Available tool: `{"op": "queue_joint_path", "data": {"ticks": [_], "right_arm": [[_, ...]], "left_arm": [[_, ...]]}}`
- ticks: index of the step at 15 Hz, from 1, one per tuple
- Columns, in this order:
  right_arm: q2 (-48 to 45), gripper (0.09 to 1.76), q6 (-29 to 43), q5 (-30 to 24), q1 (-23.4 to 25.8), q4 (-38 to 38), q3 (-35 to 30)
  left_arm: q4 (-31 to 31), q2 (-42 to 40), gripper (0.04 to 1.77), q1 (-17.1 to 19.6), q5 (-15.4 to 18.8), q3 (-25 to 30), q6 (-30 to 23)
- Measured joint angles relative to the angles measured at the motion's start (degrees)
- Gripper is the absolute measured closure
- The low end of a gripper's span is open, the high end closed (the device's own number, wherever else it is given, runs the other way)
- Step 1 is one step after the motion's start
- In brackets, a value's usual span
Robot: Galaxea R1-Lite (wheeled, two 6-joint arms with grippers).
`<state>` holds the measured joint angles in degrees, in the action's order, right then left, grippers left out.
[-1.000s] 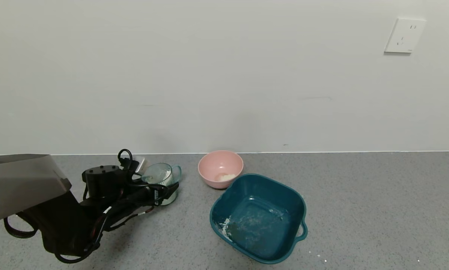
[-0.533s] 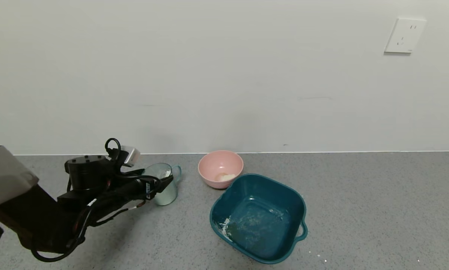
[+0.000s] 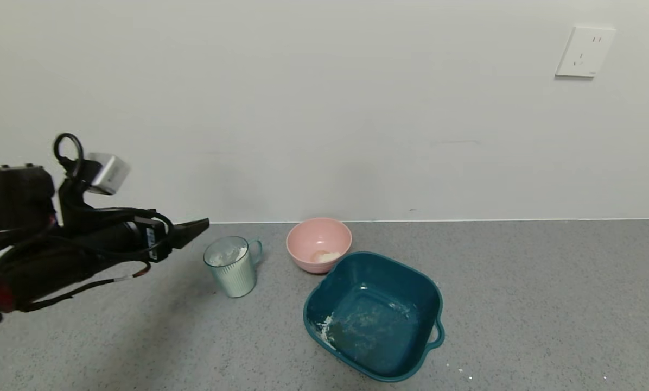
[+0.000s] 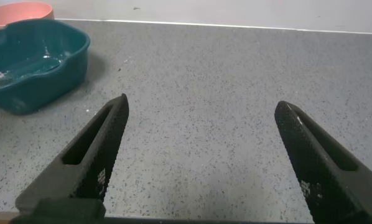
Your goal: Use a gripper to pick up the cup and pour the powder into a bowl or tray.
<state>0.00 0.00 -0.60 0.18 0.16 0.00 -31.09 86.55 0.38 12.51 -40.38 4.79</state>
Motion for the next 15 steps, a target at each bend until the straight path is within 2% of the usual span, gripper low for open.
{"op": "queue_joint_path", "data": {"ticks": [3,6,9,12,15], "right_arm": [[0.0,0.14,0.0,0.0,0.0,0.0,0.0],[0.0,0.14,0.0,0.0,0.0,0.0,0.0],[0.0,0.14,0.0,0.0,0.0,0.0,0.0],[0.0,0.14,0.0,0.0,0.0,0.0,0.0],[0.0,0.14,0.0,0.0,0.0,0.0,0.0]], "left_arm": [[9.1,-12.2,0.1,3.2,0.0,-1.4,-0.3],[22.4,-25.4,0.1,6.7,0.0,-1.7,-0.2],[32.6,-38.6,0.1,8.9,0.2,-0.4,-0.3],[37.8,-48.9,0.1,9.2,0.4,2.6,-0.4],[42.8,-56.2,0.1,7.9,0.5,4.4,-0.5]]}}
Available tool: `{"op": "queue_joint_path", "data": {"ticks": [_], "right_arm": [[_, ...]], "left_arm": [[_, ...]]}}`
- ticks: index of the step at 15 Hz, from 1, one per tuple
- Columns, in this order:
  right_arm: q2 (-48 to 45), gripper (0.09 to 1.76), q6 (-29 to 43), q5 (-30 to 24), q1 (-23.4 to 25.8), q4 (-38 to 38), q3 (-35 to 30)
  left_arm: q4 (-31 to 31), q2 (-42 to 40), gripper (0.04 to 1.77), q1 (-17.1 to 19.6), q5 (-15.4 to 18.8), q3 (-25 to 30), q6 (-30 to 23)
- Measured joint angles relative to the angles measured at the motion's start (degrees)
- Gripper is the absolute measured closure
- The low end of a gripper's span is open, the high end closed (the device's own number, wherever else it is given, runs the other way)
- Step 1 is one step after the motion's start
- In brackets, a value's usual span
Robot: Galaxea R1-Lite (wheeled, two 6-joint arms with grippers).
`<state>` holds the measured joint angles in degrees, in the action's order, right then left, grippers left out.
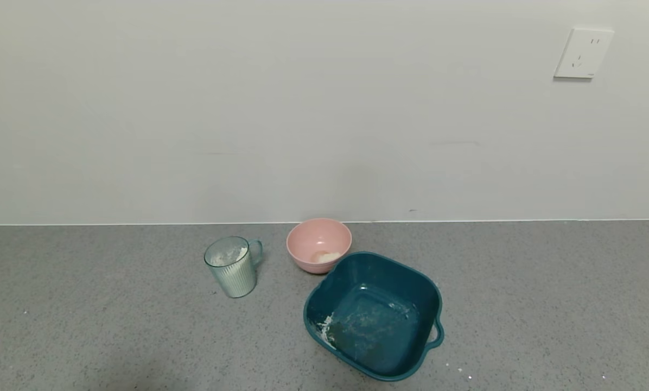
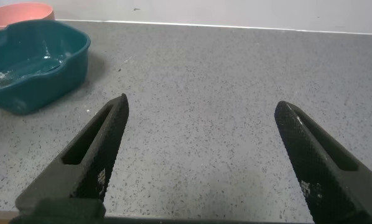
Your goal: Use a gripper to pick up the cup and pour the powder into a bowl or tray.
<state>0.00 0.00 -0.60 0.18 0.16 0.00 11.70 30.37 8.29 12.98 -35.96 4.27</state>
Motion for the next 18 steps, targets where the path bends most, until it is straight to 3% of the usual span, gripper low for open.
{"op": "queue_joint_path", "data": {"ticks": [6,9,12,18], "right_arm": [[0.0,0.14,0.0,0.0,0.0,0.0,0.0],[0.0,0.14,0.0,0.0,0.0,0.0,0.0],[0.0,0.14,0.0,0.0,0.0,0.0,0.0],[0.0,0.14,0.0,0.0,0.0,0.0,0.0]], "left_arm": [[7.9,-12.1,0.09,-1.1,-1.4,1.2,-0.4],[7.8,-14.2,0.09,-2.8,-1.8,1.3,-2.5],[7.8,-15.6,0.09,-9.0,-4.8,1.5,-3.2],[6.5,-20.7,0.09,-8.7,-8.1,5.1,-3.2]]}}
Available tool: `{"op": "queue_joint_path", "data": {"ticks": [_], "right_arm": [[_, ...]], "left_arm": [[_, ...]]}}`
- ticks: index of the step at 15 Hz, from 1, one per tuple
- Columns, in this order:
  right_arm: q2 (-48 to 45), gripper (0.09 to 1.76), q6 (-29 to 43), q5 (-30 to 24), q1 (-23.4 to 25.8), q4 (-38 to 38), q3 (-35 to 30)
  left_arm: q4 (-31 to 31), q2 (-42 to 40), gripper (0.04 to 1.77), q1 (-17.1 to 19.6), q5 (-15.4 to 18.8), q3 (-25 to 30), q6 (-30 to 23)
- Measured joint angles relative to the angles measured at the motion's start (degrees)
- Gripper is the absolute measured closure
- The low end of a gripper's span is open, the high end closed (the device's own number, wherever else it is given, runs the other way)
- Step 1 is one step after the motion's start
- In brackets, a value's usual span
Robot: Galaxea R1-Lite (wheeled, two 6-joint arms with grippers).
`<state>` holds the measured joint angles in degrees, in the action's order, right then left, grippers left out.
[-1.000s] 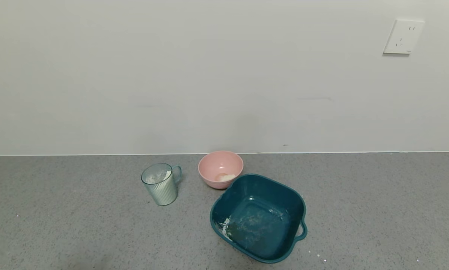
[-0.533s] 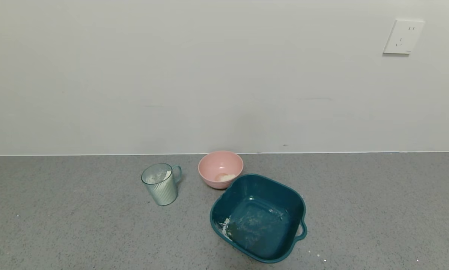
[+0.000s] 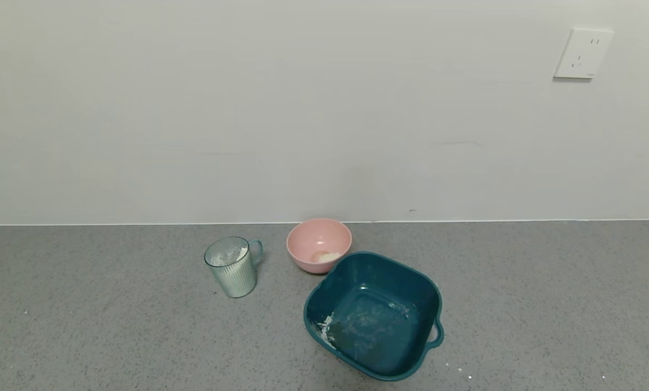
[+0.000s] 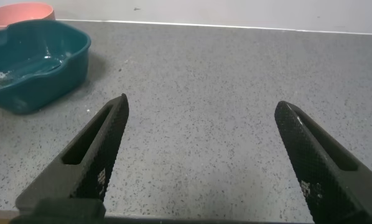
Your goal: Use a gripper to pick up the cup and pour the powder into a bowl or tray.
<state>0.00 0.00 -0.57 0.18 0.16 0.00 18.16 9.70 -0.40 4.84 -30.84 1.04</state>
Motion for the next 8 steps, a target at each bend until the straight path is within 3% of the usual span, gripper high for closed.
{"op": "queue_joint_path", "data": {"ticks": [4,8], "right_arm": [[0.0,0.14,-0.6,-0.1,0.0,-0.2,0.0],[0.0,0.14,-0.4,0.0,0.0,-0.1,0.0]], "left_arm": [[-7.1,-6.2,0.09,0.3,-1.1,8.0,-0.3],[-19.5,-9.2,0.09,0.4,-3.7,20.0,-0.3]]}}
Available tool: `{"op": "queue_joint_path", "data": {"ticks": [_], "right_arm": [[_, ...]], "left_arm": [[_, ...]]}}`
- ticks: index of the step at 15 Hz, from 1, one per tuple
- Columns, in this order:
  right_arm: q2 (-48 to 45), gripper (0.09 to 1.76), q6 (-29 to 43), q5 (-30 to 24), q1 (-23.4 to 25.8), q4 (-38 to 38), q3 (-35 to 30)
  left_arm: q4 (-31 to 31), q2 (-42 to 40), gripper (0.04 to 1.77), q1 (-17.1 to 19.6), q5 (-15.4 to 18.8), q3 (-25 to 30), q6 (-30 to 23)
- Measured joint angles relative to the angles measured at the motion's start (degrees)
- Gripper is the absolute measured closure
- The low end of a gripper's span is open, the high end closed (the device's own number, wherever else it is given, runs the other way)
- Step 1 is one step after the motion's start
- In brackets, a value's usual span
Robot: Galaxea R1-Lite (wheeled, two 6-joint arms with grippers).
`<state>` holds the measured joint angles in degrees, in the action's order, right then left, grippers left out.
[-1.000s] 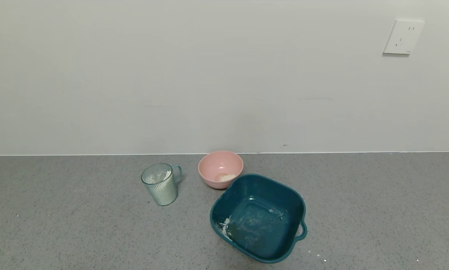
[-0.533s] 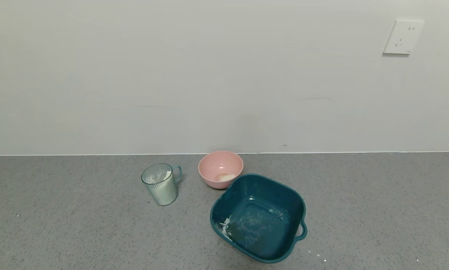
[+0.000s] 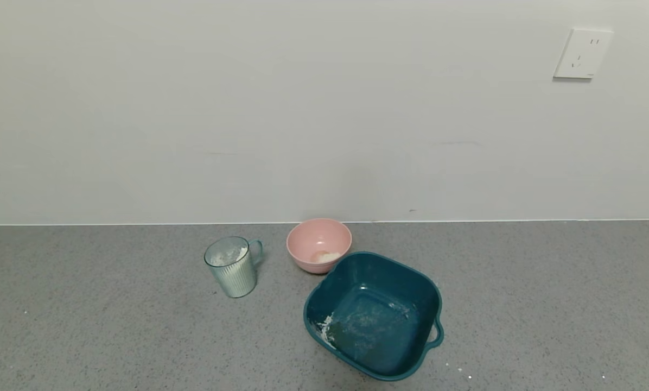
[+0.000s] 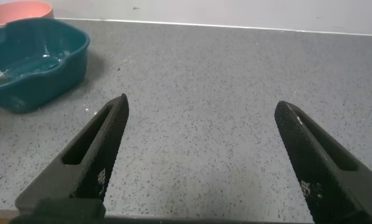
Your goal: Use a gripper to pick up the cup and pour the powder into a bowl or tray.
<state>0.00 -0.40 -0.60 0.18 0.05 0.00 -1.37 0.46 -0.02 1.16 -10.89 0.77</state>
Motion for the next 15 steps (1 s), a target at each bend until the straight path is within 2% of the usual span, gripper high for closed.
{"op": "queue_joint_path", "data": {"ticks": [3,5,7,15], "right_arm": [[0.0,0.14,0.0,0.0,0.0,0.0,0.0],[0.0,0.14,0.0,0.0,0.0,0.0,0.0],[0.0,0.14,0.0,0.0,0.0,0.0,0.0],[0.0,0.14,0.1,0.0,0.0,0.1,0.0]], "left_arm": [[-3.5,-0.4,0.09,0.0,-0.7,7.8,0.1],[-1.0,-0.4,0.09,0.0,-0.8,10.2,-0.2],[1.4,-0.5,0.09,0.0,-0.9,10.7,-0.3],[1.2,-0.5,0.09,0.0,-0.6,10.9,0.3]]}}
